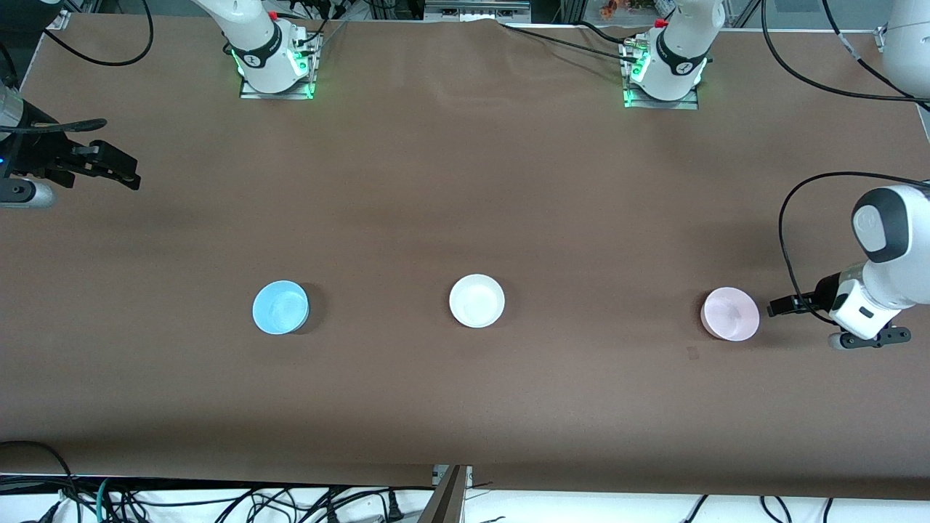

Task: Stack pink and blue bowls on white bowl
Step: 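Reach the left gripper down to the rim of the pink bowl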

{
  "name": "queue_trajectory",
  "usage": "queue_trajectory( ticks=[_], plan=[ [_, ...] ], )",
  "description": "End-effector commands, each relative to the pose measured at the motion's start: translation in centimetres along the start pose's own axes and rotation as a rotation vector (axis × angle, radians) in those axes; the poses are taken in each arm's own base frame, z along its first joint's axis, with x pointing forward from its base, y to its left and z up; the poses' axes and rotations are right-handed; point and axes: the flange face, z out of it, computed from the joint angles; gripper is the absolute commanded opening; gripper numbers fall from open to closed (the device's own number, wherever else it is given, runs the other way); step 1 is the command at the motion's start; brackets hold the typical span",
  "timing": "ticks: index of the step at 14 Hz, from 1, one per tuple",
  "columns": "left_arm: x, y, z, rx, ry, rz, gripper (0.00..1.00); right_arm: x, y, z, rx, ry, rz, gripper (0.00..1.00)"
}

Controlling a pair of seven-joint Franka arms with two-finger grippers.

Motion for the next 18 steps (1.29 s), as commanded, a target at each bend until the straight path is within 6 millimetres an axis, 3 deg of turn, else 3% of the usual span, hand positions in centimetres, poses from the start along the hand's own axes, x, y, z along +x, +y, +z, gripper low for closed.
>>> queue_trajectory(
  ticks=[1, 5, 11, 13, 14, 18],
  plan=[
    [-1.4, 0.4, 2.9, -0.002, 0.036, 0.034, 0.96, 0.0, -0.2, -0.6, 0.018, 0.012, 0.008, 1.00],
    [-2.3, 1.3, 3.8, -0.004, 0.012, 0.057, 0.95, 0.5, 0.1, -0.2, 0.019, 0.018, 0.014, 1.00],
    [-2.8, 0.2, 4.5, -0.006, 0.003, 0.120, 0.92, 0.7, -0.3, -0.3, 0.026, 0.027, 0.009, 1.00],
    [-2.9, 0.2, 4.8, -0.008, -0.003, 0.122, 0.88, 0.7, -0.6, -0.2, 0.113, 0.027, 0.019, 1.00],
    [-2.9, 0.2, 4.8, -0.008, -0.002, 0.122, 0.87, 0.8, 0.3, -0.1, 0.139, 0.025, 0.039, 1.00],
    [-2.9, 0.2, 4.7, -0.007, 0.001, 0.119, 0.80, 2.0, 0.8, 1.3, 0.129, 0.023, 0.027, 1.00]
  ],
)
